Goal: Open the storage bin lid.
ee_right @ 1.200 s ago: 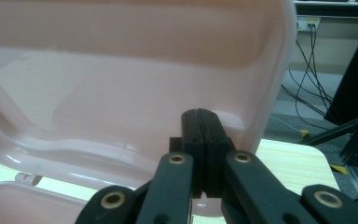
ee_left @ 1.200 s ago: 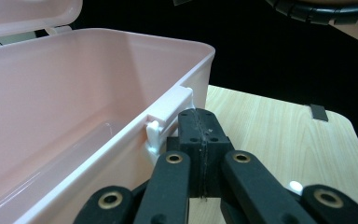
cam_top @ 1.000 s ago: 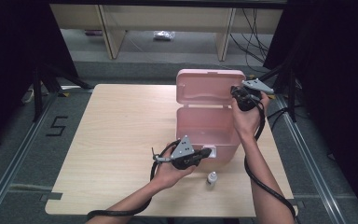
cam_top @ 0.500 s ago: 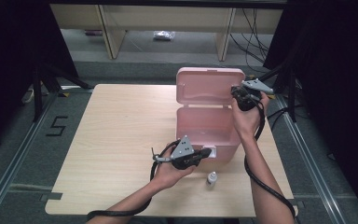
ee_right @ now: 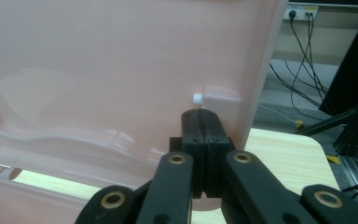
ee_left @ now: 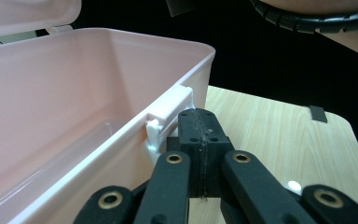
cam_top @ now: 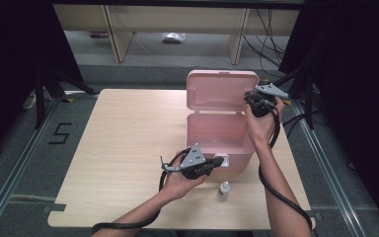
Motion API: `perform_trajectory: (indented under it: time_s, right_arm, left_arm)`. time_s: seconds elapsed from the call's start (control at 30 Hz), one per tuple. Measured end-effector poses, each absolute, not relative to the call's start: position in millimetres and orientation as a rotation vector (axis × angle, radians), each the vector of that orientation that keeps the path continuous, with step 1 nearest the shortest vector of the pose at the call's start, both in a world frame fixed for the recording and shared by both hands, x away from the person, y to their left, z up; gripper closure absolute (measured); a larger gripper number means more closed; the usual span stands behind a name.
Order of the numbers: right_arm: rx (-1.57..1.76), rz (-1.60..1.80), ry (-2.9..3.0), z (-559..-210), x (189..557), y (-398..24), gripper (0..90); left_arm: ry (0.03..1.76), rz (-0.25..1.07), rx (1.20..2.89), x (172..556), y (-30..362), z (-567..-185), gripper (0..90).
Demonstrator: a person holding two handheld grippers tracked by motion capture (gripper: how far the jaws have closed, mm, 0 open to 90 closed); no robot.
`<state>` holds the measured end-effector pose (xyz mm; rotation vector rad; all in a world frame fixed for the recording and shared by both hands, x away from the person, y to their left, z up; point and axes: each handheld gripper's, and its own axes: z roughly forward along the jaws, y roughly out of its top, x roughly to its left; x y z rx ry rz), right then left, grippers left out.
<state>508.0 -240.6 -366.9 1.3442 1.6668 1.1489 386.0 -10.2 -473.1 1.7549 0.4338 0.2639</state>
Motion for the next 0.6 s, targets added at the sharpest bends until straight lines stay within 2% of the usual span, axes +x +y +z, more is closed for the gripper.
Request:
perform_trajectory:
  time_s: [0.6]
  right_arm:
    - [1.37, 1.105, 1.694, -370.1, 514.5, -243.8, 90.0]
  left_arm:
    - [0.433, 0.263, 1.757, 385.9, -9.8, -473.1, 89.8]
